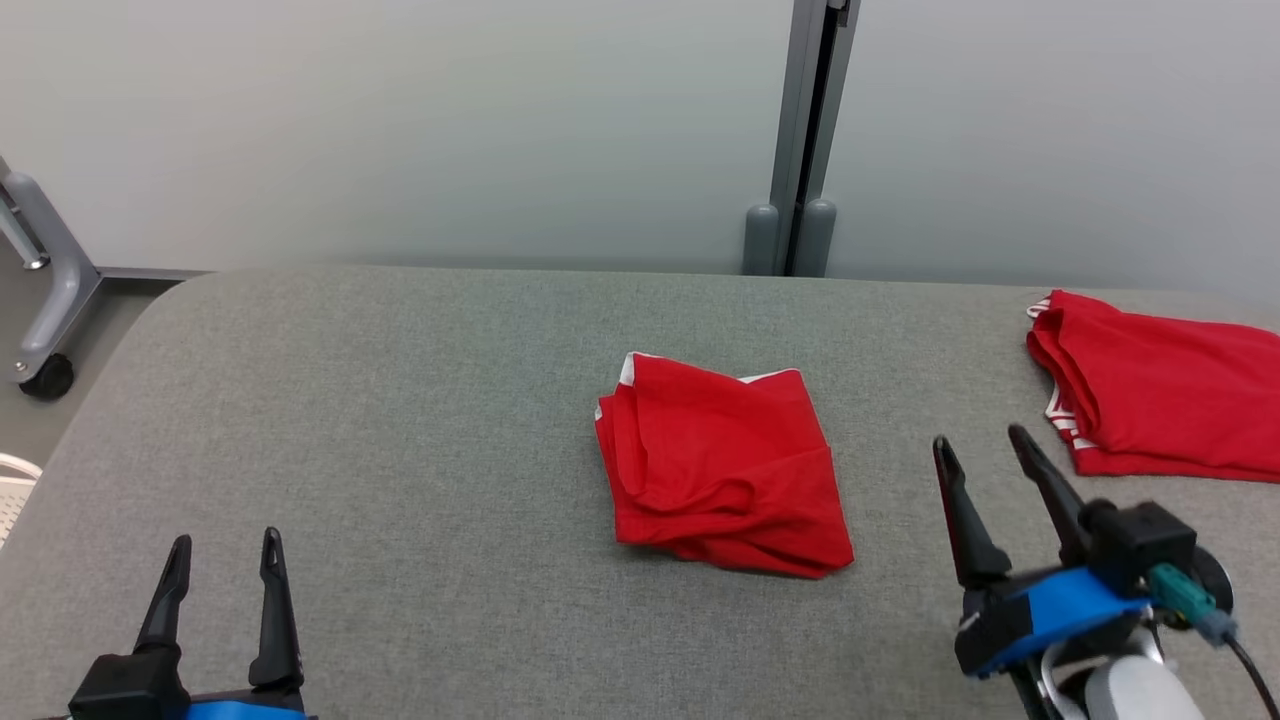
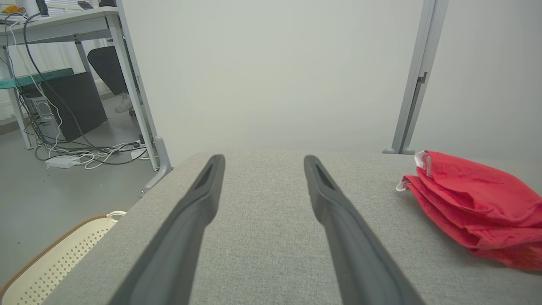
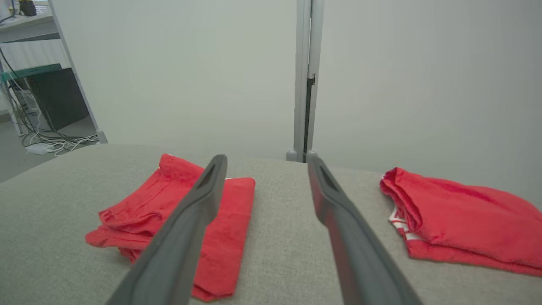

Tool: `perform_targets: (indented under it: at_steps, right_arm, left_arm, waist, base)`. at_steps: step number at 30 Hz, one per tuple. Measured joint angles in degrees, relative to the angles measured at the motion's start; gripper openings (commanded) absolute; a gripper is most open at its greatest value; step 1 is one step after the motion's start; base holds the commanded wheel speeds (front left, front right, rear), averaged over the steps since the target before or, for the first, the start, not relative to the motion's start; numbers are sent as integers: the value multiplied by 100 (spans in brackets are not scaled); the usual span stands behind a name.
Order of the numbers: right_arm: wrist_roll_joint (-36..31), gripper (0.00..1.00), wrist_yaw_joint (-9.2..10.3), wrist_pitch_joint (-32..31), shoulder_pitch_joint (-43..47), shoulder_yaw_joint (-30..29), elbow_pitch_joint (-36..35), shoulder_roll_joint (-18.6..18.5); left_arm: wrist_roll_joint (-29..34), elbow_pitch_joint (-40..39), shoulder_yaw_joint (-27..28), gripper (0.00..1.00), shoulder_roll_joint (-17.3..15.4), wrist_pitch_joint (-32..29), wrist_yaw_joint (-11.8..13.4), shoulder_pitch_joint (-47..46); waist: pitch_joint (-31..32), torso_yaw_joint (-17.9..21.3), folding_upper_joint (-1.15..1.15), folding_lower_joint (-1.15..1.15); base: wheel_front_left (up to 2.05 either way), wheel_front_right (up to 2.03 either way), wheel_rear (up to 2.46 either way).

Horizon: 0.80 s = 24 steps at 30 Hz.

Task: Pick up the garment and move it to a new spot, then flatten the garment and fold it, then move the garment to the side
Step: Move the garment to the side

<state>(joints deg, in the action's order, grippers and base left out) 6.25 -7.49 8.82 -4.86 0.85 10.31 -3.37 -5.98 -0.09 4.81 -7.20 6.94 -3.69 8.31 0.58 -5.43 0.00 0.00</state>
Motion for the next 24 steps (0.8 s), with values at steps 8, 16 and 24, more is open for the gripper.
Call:
perform_targets:
  at_steps: [8,16,24]
  right_arm:
    - [-76,100,0,-268,-1696,490,890,-298]
    - [-52,100,0,-433,-2785,1017,2586,-436]
    - [157,100,0,-327,-3122,1419,4207,-371]
  left_arm:
    - [-38,33,-89,100,18,163,23,-289]
    - [-52,249,-208,100,69,378,66,-650]
    - [-94,482,-250,100,79,527,90,-855]
  waist:
    - [-475,-95,1,0]
    - [-934,-267,1,1]
    - [-1117,-351,1,1]
  base:
    - [0,0,0]
    - [0,0,0]
    - [0,0,0]
